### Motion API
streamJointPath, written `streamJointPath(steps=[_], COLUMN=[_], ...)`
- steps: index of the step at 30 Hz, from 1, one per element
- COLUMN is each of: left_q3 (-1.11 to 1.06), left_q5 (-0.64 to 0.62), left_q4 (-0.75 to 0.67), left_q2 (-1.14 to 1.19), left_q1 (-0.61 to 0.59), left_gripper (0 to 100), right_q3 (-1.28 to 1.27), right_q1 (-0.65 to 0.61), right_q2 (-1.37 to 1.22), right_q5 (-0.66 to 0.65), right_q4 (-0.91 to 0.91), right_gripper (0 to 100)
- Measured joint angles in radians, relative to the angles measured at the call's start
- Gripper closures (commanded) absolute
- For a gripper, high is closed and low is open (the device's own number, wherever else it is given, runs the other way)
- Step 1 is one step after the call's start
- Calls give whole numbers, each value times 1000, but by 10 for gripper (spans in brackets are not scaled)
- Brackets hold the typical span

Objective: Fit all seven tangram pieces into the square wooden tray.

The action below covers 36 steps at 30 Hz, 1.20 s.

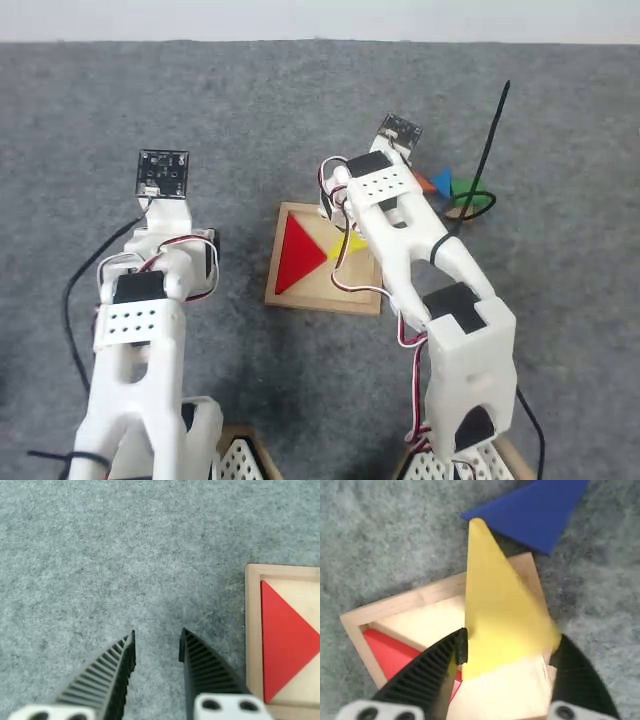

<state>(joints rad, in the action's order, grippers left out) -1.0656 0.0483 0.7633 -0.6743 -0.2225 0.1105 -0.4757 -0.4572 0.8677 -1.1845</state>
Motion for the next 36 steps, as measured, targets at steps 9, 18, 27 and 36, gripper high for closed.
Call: streamJointPath(steps=[9,18,27,36], left_q3=[0,0,0,0], left_q5=[0,0,0,0], left_q4=[0,0,0,0], left_q2=[0,0,0,0], left_q1=[0,0,0,0], left_gripper=[862,862,862,862], right_q3=[0,0,-2,-2], right_q1=[0,-6,-3,-5], right_q2=[-9,-94,-92,-94], right_q5=[0,0,43,43], right_q4=[23,126,126,127], right_gripper=[710,757,913,946])
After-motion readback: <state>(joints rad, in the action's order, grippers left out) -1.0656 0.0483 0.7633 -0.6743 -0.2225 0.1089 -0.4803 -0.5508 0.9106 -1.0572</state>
